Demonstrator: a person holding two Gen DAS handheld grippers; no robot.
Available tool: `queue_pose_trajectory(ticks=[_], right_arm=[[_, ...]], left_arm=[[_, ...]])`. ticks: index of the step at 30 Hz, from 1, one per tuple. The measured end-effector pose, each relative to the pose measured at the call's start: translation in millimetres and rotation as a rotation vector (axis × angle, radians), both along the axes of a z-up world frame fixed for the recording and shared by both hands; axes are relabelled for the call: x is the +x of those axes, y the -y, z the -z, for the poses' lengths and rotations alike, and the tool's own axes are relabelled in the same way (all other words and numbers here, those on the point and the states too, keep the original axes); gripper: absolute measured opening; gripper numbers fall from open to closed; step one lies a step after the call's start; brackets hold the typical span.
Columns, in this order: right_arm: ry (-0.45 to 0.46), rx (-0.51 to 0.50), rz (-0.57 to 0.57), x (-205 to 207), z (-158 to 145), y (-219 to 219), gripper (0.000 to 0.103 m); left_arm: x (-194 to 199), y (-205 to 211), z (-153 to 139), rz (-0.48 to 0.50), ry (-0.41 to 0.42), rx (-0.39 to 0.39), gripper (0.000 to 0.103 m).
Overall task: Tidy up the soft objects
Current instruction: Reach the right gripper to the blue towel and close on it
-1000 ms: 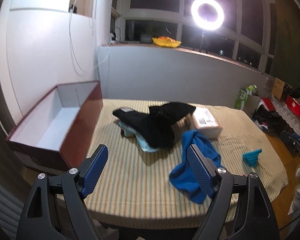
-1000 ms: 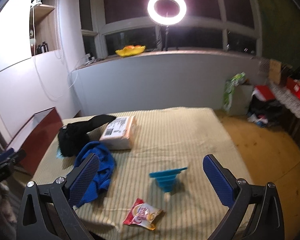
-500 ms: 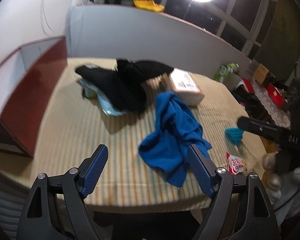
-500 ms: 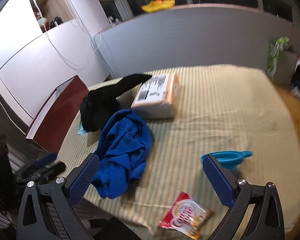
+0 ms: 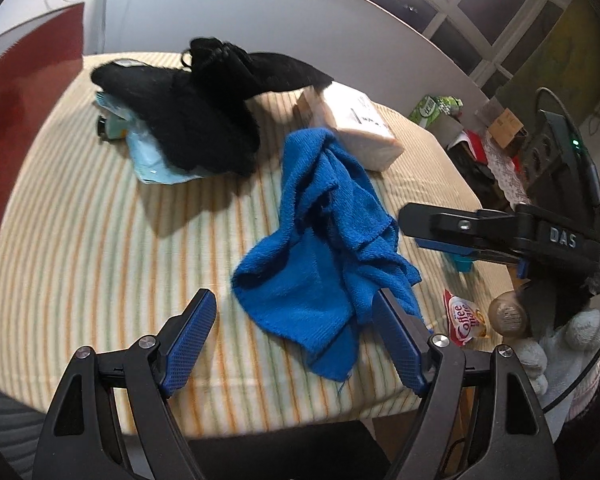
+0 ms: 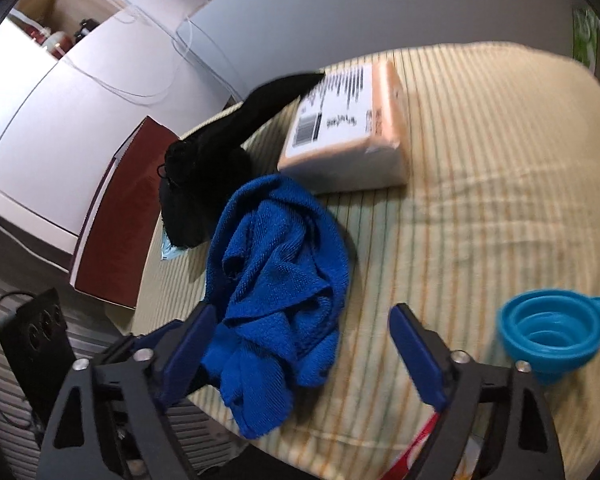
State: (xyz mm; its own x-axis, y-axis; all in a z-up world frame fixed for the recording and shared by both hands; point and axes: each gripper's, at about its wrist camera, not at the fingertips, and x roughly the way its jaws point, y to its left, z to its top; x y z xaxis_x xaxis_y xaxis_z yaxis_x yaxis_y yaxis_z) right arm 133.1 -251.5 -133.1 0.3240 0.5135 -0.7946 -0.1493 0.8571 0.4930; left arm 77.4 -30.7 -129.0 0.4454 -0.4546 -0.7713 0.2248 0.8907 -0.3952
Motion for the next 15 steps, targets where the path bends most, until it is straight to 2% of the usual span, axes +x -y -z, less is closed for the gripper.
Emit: queue_pose_trajectory(ticks=[3,7,10,12,14,15], right_arm=[[-0.03,0.005,-0.004,5,7,-6,0.08],[-0.044,-0.02,-0.039,9,13,-19,0.062],[-0.04,-0.036,-0.055,13,15,-30,0.06],[-0.043,-0.035,-0.065,15,15,-35,0.056],[-0.047,-0.035,-0.077,15,15,-39,0.05],[-0.045,-0.04,-0.084,16,15,-41,0.049]], left_arm=[[3,4,3,0.013,-0.013,-0.002,0.075],[5,10,4,0.034,-0.013,-0.004,0.074],[7,14,4,0.047,-0.009,-0.005,0.069],[9,16,5,0.051,-0.007,-0.008,0.064],[12,20,6,0.062,-0.011,-0.017,0.049],[14,21,7,0.066,-0.011,-0.019,0.047]])
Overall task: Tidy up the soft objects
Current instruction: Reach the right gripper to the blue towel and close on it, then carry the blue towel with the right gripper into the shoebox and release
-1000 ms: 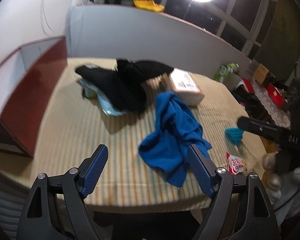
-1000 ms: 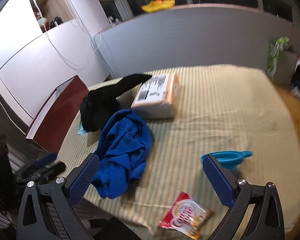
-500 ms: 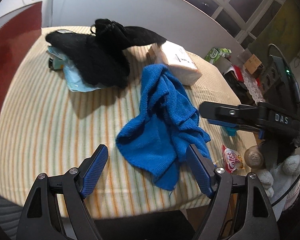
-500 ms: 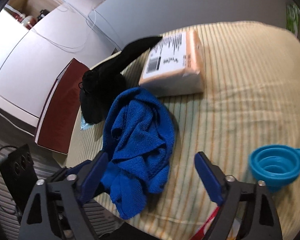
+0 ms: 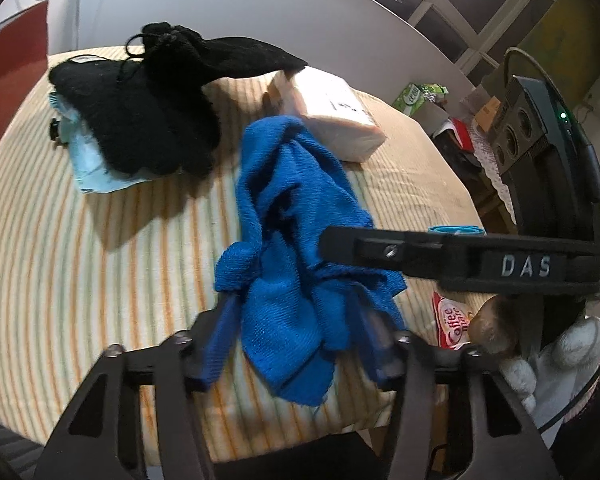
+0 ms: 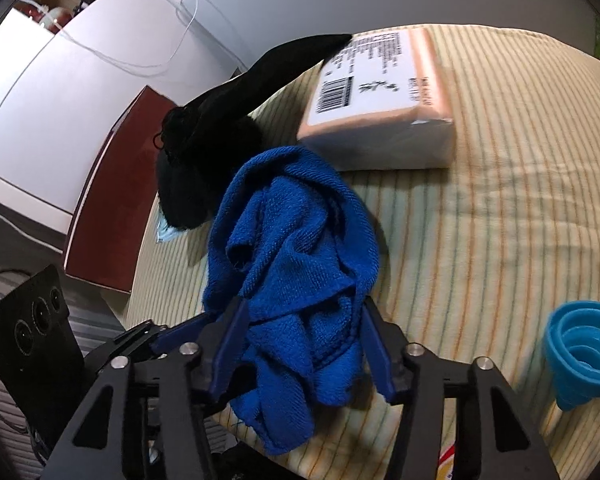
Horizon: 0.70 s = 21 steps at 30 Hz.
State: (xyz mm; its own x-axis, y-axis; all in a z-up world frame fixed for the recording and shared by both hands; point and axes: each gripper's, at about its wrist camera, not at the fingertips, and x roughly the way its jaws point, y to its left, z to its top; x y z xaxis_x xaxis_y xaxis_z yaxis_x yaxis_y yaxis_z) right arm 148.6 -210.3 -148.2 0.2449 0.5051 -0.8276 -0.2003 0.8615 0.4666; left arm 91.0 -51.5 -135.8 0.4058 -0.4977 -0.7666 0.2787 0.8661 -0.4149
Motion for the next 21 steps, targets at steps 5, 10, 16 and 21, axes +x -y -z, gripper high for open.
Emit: queue_pose_trajectory(ticks=[5,10,16,21], right_arm=[[-0.019,0.029,-0.024,1,4,-9,0.038],[-0.07,0.098,-0.011,5,12,-6,0.028],[-0.041,0.105,-0.025,-3,-3,-2,0.024],[0.007,0.107,-0.053,-12,-27,-7,0.024]], left_arm=[[5,6,3,0.025,0.0,-0.016,0.021],[0,13,1,0.042,0.028,-0.015,0.012],[-3,7,-10,0.035,0.053,-0.044,0.01],[-11,-4,-28,0.025,0.101,-0.059,0.01]])
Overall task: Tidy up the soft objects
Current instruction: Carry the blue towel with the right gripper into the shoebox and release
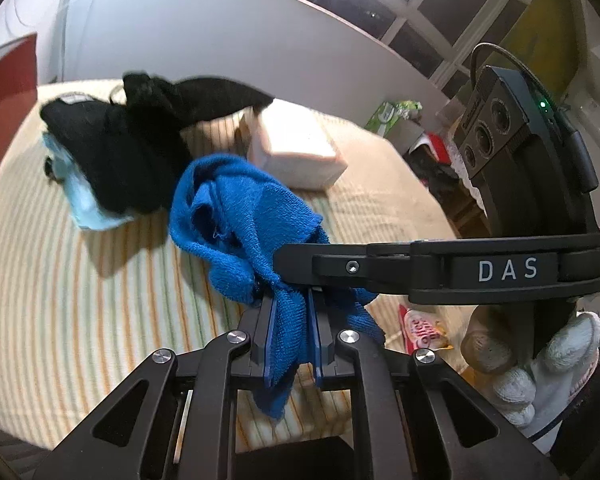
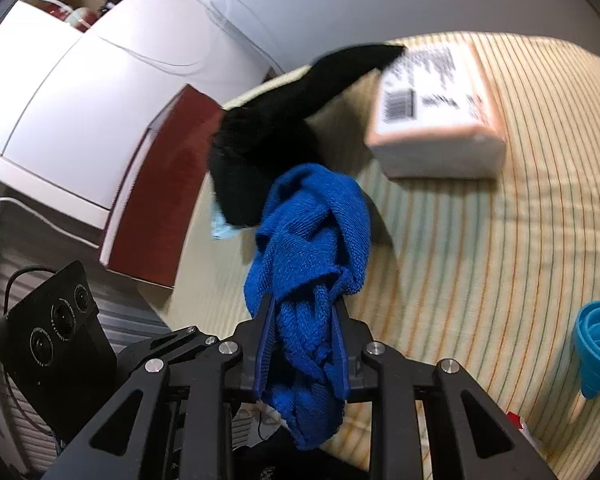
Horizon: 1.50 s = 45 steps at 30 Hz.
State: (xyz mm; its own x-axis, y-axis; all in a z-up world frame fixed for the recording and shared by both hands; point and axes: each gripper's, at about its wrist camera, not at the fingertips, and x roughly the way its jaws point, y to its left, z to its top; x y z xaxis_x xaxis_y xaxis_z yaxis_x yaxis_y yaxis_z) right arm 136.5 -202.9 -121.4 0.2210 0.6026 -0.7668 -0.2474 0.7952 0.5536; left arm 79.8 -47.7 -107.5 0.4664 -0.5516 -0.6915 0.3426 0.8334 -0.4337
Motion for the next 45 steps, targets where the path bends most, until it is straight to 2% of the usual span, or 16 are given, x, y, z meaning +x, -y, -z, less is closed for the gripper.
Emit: queue_pose_trajectory(ticks=[14,21,26,35,45], right_arm=[[0.132,0.019,-0.072,-11,-67,-46,0.023],[0.216,0.037,-0.156,-11,-105,-101,0.023],[0.268,0.063,-0.236,-3,-126,-150,0.023],[0.292,0.099,-0.339,10,-140,-238,0.023],[0.261,0.101,-0.388,32,-118,-303,0.023]], left_arm=[[-21,-42,-58,-0.075,0.157,-0.03,0.01],[-29,-84,-94,-0.15,0.251,-0.01,0.01],[-33,-119,-109,-0.227,0.306,0.029,0.01],[-26,-189,-114,-0.375,0.329,0.102,0.01],[-11,-232,-100,-0.463,0.286,0.149,0.01]])
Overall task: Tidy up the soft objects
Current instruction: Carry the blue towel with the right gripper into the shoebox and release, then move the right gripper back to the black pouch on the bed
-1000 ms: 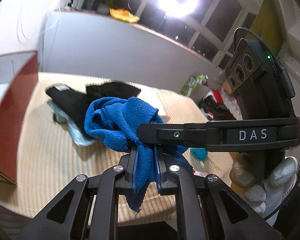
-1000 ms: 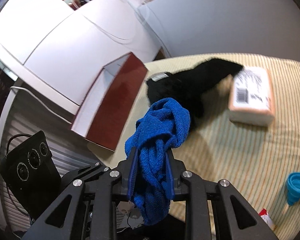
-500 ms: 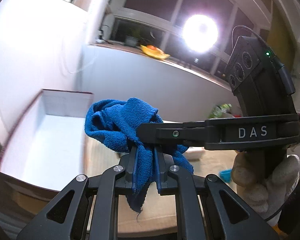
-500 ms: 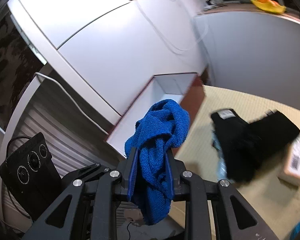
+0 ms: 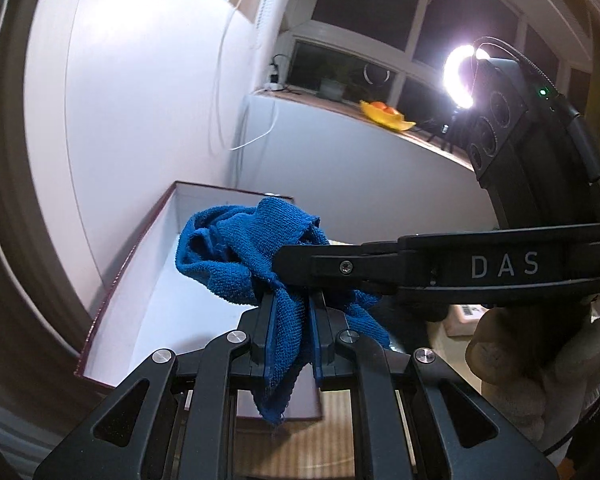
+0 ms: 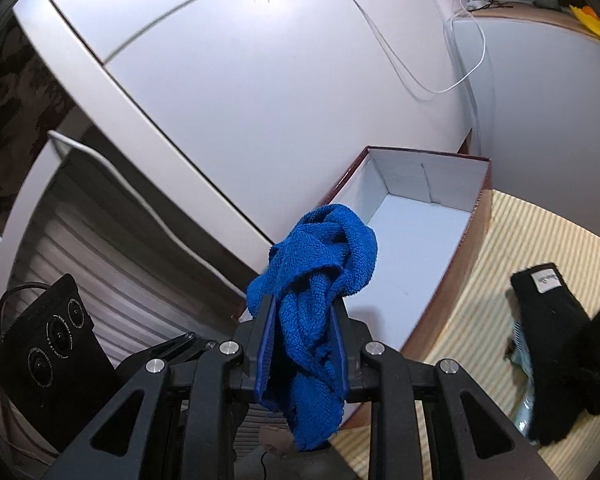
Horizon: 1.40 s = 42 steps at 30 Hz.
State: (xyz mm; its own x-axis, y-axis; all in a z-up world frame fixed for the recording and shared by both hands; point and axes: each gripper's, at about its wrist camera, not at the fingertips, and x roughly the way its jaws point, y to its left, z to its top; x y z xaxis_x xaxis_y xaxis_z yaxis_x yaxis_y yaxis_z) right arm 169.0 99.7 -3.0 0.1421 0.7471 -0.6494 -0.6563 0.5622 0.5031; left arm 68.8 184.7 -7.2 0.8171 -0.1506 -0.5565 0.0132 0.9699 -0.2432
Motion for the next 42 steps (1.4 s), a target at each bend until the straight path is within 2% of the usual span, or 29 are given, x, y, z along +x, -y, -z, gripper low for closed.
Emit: queue_pose_trajectory(ticks=[10,12,13,14,15,16,17,19,30,35,42], right_arm=[[-0.026,-0.037,0.021,26,29,-20,0.024],[-0.02,-0.043,0.038,28,31,-20,0.026],[-0.019,-0.048,0.045,30,32,-20,0.034],[-0.018,-0.047,0.051,31,33,-19,0.045],[-0.011,-0.046,0.059,31,32,-17,0.051],[0.003,-0.049,0.072,31,31,-14,0.06],[0.019,-0.054,0.083,31,30,-12,0.063],[0.045,-0.069,0.095,30,27,-7,0.063],[0.114,-0.08,0.147,22,13,46,0.065],[0.148,-0.087,0.163,13,3,89,0.065],[0.18,-0.094,0.238,-10,-2,172,0.065]], left_arm=[[27,-16,29,-0.045,-0.089,0.029,0.011],[29,-18,36,-0.053,-0.109,0.031,0.016],[29,-19,39,-0.057,-0.119,0.032,0.017],[29,-20,41,-0.06,-0.127,0.032,0.023],[28,-21,43,-0.063,-0.133,0.027,0.027],[26,-22,43,-0.069,-0.132,0.022,0.037],[23,-23,44,-0.078,-0.128,0.02,0.046],[21,-25,43,-0.089,-0.121,0.015,0.05],[10,-9,34,-0.069,-0.107,-0.002,0.05],[4,10,28,-0.033,-0.085,-0.007,0.05],[-1,48,19,0.065,-0.062,-0.014,0.05]])
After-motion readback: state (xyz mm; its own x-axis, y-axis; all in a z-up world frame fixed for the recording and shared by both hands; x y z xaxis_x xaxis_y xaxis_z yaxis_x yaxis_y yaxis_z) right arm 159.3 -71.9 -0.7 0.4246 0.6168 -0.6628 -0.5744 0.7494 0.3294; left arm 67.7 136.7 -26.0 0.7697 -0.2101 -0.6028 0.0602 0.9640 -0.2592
